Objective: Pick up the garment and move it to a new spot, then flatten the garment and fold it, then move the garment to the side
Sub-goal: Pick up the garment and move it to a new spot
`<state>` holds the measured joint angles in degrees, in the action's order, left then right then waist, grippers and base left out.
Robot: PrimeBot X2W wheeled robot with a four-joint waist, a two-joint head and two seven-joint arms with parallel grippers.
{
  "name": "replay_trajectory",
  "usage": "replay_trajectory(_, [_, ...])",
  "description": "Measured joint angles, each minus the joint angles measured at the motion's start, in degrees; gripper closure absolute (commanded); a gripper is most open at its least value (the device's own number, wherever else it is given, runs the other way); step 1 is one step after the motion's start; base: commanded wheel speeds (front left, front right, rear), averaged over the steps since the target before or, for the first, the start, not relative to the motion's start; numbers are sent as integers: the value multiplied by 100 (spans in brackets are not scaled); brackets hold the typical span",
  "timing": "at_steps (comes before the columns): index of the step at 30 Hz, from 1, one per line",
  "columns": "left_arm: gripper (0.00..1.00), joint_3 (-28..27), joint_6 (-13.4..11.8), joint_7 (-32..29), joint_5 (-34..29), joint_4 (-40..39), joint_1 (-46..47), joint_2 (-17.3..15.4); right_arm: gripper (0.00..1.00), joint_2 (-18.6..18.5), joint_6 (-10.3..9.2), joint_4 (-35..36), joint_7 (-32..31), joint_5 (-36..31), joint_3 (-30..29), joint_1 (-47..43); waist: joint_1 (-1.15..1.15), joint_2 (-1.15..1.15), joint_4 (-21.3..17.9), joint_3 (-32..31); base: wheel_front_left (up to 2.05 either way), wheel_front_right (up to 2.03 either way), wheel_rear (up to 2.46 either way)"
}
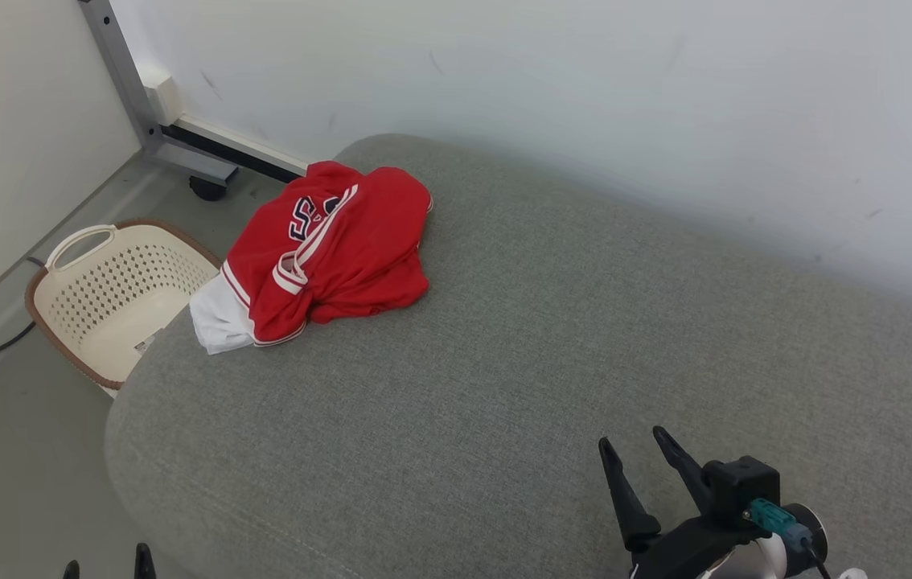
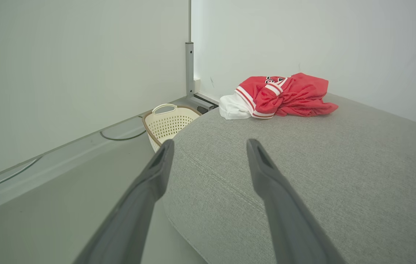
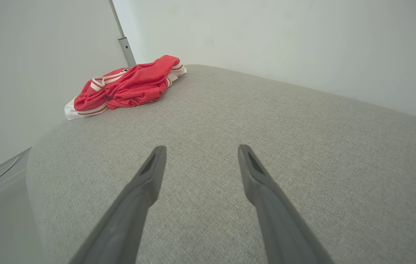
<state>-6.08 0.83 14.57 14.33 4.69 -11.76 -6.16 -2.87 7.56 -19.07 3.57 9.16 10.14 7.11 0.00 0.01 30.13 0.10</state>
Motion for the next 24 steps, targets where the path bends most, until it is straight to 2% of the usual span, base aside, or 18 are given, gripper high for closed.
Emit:
replay_trajectory(6, [0, 79, 10, -37, -4, 73, 44, -11, 0, 1, 0, -44, 8, -9, 21, 10, 0, 0, 7, 59, 0, 0, 0])
replay_trajectory(11, [0, 445, 304, -405, -40, 257, 582, -202, 0, 1, 0, 16, -40, -132, -35, 15, 0, 0, -14, 139, 0, 0, 0])
replay_trajectory(17, [0, 917, 570, -944, 44, 982, 2156, -475, 0, -37, 0, 501, -320, -431, -199, 23, 0, 0, -29, 427, 0, 0, 0])
replay_trajectory(24, [0, 1088, 632, -1714, 710, 2506, 4058, -790, 0, -281, 0, 1491, -926, -558, 207, 316, 1, 0, -191, 964, 0, 0, 0])
